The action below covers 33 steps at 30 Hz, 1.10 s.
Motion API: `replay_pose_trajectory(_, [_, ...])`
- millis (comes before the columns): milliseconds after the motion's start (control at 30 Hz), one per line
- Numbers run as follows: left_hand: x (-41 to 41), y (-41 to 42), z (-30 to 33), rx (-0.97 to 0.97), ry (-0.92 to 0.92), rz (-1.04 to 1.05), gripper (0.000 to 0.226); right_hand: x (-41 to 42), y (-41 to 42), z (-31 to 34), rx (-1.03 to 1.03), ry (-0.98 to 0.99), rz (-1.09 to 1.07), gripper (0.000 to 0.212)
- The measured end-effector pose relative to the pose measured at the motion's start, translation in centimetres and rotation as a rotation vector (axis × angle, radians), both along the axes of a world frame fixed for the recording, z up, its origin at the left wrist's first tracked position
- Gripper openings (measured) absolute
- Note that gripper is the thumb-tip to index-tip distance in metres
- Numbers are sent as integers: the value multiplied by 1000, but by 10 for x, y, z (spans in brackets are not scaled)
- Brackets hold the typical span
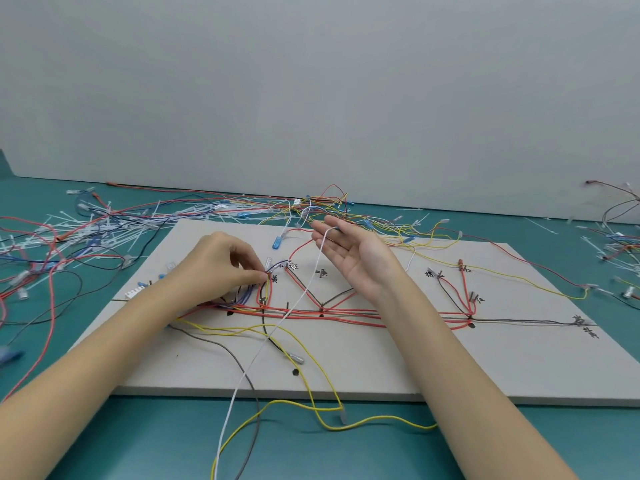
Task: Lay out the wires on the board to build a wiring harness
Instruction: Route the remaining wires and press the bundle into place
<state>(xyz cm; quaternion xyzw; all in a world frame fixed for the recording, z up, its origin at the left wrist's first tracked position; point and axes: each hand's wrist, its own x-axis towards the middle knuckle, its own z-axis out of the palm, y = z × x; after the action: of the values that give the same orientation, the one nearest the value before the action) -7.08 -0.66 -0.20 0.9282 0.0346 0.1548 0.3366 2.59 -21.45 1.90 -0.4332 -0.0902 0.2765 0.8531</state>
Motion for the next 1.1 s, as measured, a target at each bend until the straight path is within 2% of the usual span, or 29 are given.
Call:
replay_pose_trajectory(200, [12, -4, -1, 131, -110, -25, 17, -3, 2, 0, -8, -12, 25, 18])
replay_pose_trajectory(500, [30, -10, -4, 41, -96, -43, 6, -6, 3, 4, 11, -2, 46, 18])
replay_pose_trajectory(600, [37, -9, -1, 6, -102, -18, 16, -7, 1, 6, 13, 3, 54, 16])
replay_pose_trajectory(767, [46, -4, 9, -11, 28, -16, 28, -13, 2, 5, -58, 28, 83, 20])
replay_pose_trajectory(1100, [61, 14, 17, -421, 304, 34, 24, -22, 1, 12, -199, -36, 170, 23])
